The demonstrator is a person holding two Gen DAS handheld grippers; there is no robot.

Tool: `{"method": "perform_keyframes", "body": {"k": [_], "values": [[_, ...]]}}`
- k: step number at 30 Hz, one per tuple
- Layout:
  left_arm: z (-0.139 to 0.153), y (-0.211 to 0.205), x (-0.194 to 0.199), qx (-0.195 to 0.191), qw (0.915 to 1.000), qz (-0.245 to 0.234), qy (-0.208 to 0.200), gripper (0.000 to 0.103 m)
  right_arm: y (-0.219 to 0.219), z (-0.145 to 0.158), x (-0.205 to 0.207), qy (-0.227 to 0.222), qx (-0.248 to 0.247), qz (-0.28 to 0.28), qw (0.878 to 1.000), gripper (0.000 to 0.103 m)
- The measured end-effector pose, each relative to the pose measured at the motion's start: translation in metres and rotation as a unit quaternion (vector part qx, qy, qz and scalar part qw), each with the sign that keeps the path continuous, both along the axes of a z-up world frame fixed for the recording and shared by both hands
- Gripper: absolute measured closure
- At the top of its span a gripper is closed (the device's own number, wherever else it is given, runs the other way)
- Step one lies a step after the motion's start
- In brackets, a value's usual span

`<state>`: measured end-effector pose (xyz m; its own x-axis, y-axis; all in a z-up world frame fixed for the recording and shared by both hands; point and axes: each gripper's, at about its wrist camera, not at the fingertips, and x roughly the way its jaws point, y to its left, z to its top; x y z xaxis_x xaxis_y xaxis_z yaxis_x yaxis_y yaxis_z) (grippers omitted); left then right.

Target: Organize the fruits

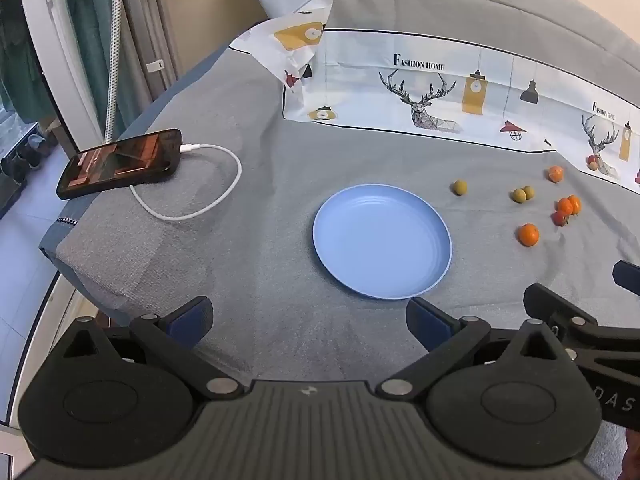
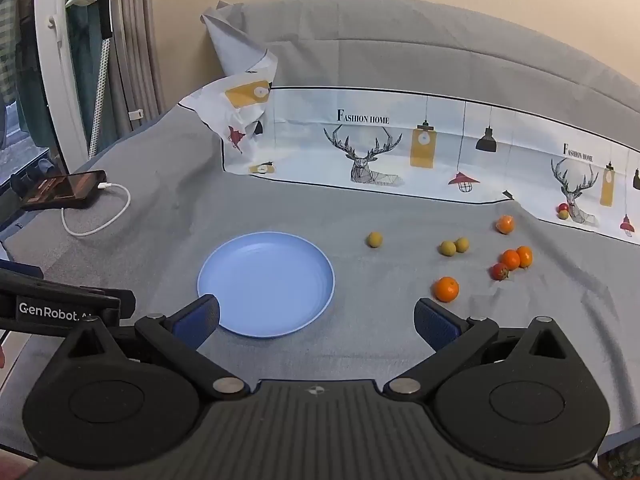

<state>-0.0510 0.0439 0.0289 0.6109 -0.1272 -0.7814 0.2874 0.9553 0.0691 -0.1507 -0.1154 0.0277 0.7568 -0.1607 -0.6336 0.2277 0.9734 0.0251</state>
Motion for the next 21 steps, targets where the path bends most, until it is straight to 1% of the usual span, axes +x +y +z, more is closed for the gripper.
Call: {"method": "perform_keyframes", "body": {"k": [5, 6, 8, 12, 13, 21], "values": [[0.0, -0.001, -0.001, 0.004, 1.0, -0.001, -0.001, 0.0, 0.0, 0.002, -0.002, -0.007, 0.003, -0.004, 1.0, 0.0], [0.0, 0.0, -0.001, 0.004, 1.0, 0.0, -0.001, 0.0, -0.001, -0.003, -0.001, -0.007, 0.004, -0.004, 1.0, 0.0], [0.0, -0.002, -0.001, 0.005, 1.0, 0.0, 0.0, 0.0, 0.003, -0.002, -0.006, -0.006, 0.003, -0.005, 1.0, 0.0], [0.001, -0.003, -0.002, 0.007, 1.0, -0.001, -0.001, 0.0, 0.004, -0.008, -0.002, -0.005, 0.004, -0.003, 1.0, 0.0], [0.001, -0.004, -0.002, 0.007, 1.0, -0.001, -0.001, 0.0, 0.0, -0.002, 0.0, -0.004, 0.005, -0.002, 1.0, 0.0], [0.0, -0.003, -0.003, 0.007, 1.0, -0.001, 0.0, 0.0, 0.001, -0.004, -0.001, -0.005, 0.006, -0.003, 1.0, 0.0]]}}
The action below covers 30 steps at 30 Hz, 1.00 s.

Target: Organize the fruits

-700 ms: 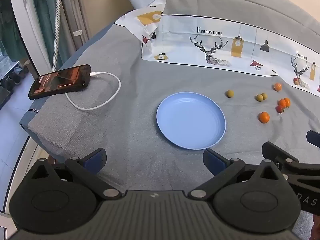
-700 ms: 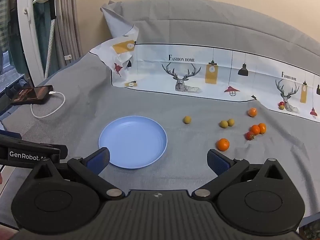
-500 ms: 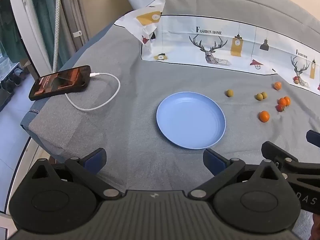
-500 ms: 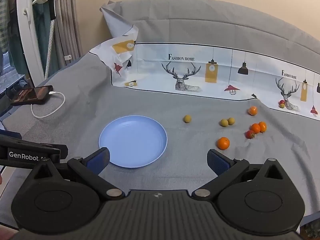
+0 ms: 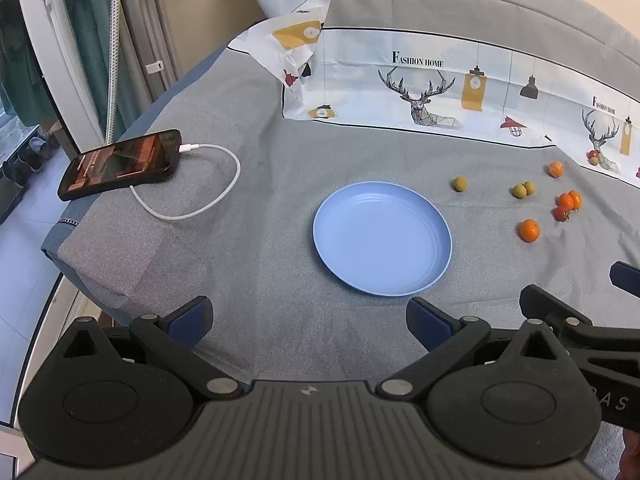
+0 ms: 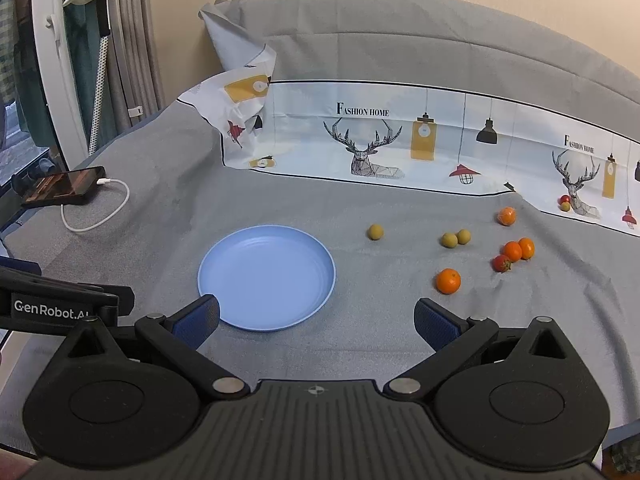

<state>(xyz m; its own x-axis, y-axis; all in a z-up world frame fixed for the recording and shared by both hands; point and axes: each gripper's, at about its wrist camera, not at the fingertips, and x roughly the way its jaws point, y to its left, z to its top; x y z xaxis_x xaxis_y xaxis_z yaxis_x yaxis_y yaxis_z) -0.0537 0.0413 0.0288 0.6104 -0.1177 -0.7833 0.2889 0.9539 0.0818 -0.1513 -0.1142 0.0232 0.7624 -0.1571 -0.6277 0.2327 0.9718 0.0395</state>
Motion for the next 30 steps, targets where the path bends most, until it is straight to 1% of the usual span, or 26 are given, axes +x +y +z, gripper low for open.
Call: {"method": "perform_keyframes", "body": {"k": [22, 26, 30], "values": [[-0.0001, 0.0007, 0.0008, 0.002, 1.0, 0.001, 0.001, 0.0, 0.0007, -0.0013, 0.0027, 0.01, -0.007, 0.001, 1.0, 0.0], [0.0005, 0.0002, 0.0023, 0.004, 1.0, 0.003, 0.002, 0.0, 0.0016, -0.0023, 0.0026, 0.006, -0.008, 0.001, 1.0, 0.0], [0.0007, -0.0019, 0.0025, 0.009, 0.9999, 0.002, 0.004, 0.0, 0.0021, -0.0054, 0.0027, -0.002, 0.005, 0.001, 1.0, 0.0]]}}
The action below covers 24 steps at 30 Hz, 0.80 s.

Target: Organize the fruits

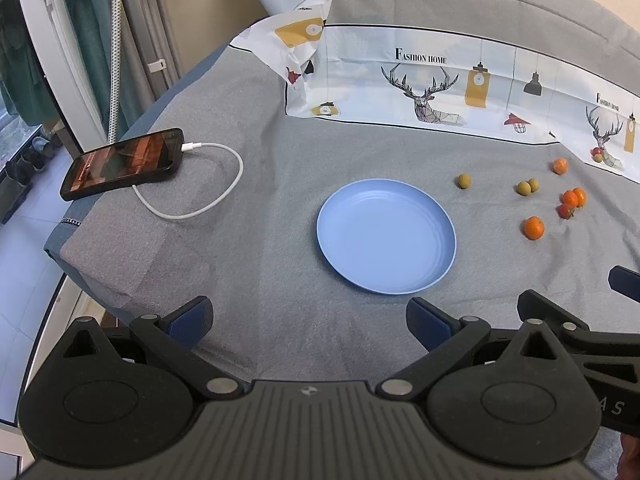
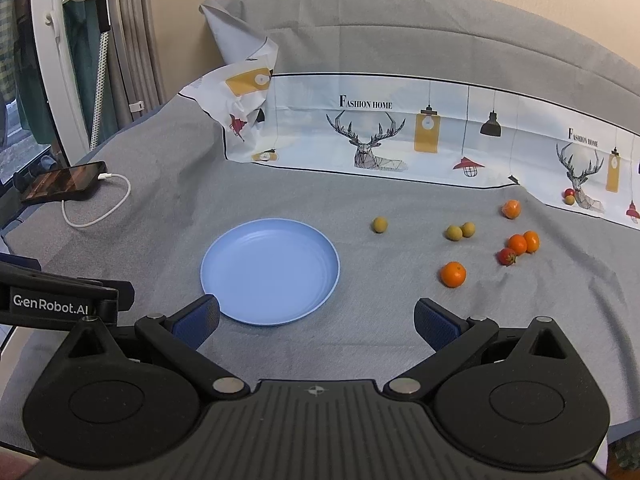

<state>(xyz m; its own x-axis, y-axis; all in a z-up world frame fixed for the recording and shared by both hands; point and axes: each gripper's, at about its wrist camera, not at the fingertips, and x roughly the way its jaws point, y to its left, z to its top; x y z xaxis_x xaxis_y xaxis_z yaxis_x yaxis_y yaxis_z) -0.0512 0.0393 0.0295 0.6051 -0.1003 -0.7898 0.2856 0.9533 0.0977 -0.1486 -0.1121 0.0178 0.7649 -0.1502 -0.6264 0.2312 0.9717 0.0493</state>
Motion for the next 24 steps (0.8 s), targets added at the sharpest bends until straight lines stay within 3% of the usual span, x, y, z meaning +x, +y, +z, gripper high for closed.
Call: {"method": "perform_keyframes", "body": {"k": [7, 14, 19, 24], "values": [[-0.003, -0.019, 0.004, 0.014, 0.9998, -0.013, 0.008, 0.0, -0.018, -0.007, 0.001, -0.022, 0.022, -0.021, 0.999, 0.0], [-0.011, -0.067, 0.022, 0.017, 0.9989, -0.035, 0.025, 0.0, -0.078, -0.018, -0.006, -0.033, 0.044, -0.087, 0.995, 0.0], [-0.024, -0.125, 0.05, 0.019, 0.9968, -0.061, 0.049, 0.0, -0.139, -0.038, -0.005, 0.001, 0.065, -0.158, 0.985, 0.0], [-0.047, -0.194, 0.092, 0.022, 0.9938, -0.082, 0.071, 0.0, -0.21, -0.082, 0.018, 0.035, 0.076, -0.227, 0.97, 0.0]]}}
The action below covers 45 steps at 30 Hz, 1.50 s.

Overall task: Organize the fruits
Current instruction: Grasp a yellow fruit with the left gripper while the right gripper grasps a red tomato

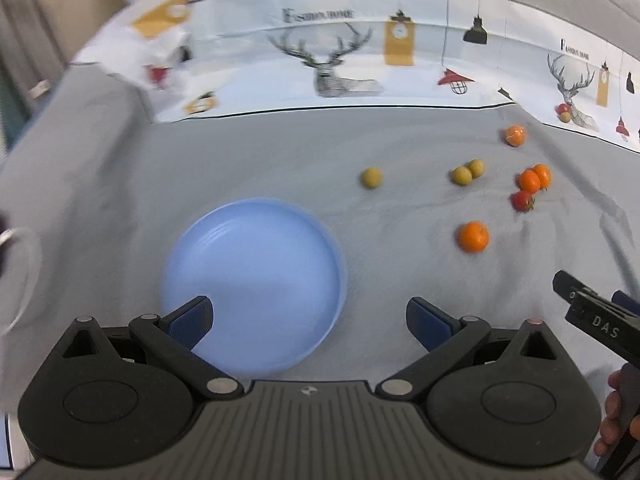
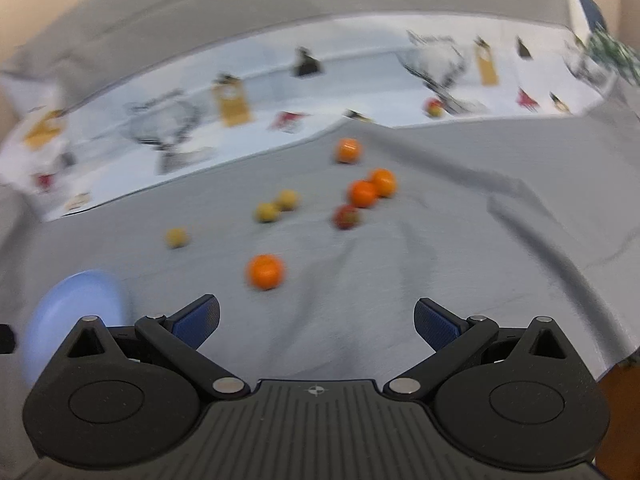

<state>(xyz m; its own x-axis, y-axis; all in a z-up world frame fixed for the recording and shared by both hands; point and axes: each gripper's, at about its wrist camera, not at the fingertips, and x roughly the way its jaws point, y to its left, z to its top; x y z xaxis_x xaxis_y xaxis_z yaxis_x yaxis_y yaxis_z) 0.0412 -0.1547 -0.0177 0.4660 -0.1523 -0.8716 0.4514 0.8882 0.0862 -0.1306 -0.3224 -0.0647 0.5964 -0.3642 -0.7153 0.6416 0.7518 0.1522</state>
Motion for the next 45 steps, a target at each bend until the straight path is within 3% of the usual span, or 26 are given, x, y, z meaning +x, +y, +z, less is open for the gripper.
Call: {"method": "perform_keyframes", "body": {"k": [10, 14, 18, 20, 25, 34, 35, 36, 37, 38, 39, 42, 45], "values": [[-0.094, -0.127, 0.108, 0.037, 0.9991, -0.018, -0.008, 0.0, -0.105, -0.095, 0.095, 0.062, 0.024, -0.022, 0.998, 0.0], [-0.13, -0.147, 0.142, 0.052, 0.9985, -0.014, 0.001, 0.0, -0.127, -0.125, 0.13, 0.071, 0.025, -0.02, 0.997, 0.0], [-0.162, -0.151, 0.167, 0.072, 0.9973, -0.007, 0.014, 0.0, -0.126, -0.134, 0.146, 0.052, -0.029, -0.015, 0.998, 0.0], [-0.163, -0.145, 0.174, 0.045, 0.9988, -0.001, 0.017, 0.0, -0.127, -0.136, 0.146, 0.042, -0.034, -0.019, 0.998, 0.0], [-0.166, -0.139, 0.18, 0.027, 0.999, 0.004, 0.035, 0.0, -0.126, -0.138, 0.144, 0.035, -0.045, -0.018, 0.998, 0.0], [-0.162, -0.142, 0.182, 0.037, 0.9975, 0.007, 0.059, 0.0, -0.124, -0.14, 0.14, 0.029, -0.053, -0.019, 0.998, 0.0], [-0.16, -0.144, 0.18, 0.04, 0.9977, -0.002, 0.055, 0.009, -0.124, -0.14, 0.14, 0.029, -0.053, -0.019, 0.998, 0.001], [-0.156, -0.144, 0.178, 0.037, 0.9981, -0.015, 0.047, 0.034, -0.124, -0.139, 0.141, 0.031, -0.052, -0.017, 0.998, 0.003], [-0.151, -0.144, 0.175, 0.031, 0.9984, -0.025, 0.041, 0.049, -0.125, -0.136, 0.139, 0.031, -0.045, -0.017, 0.998, 0.023], [-0.147, -0.144, 0.172, 0.023, 0.9982, -0.03, 0.047, 0.071, -0.124, -0.131, 0.136, 0.025, -0.042, -0.018, 0.999, 0.044], [-0.144, -0.143, 0.17, 0.014, 0.9978, -0.032, 0.056, 0.076, -0.122, -0.125, 0.134, 0.022, -0.046, -0.012, 0.999, 0.071], [-0.137, -0.14, 0.16, -0.002, 0.9977, -0.04, 0.056, 0.076, -0.125, -0.122, 0.126, 0.012, -0.015, -0.005, 1.0, 0.072], [-0.119, -0.134, 0.142, -0.025, 0.9973, -0.061, 0.034, 0.076, -0.121, -0.117, 0.12, 0.015, -0.018, -0.009, 1.0, 0.072]]}}
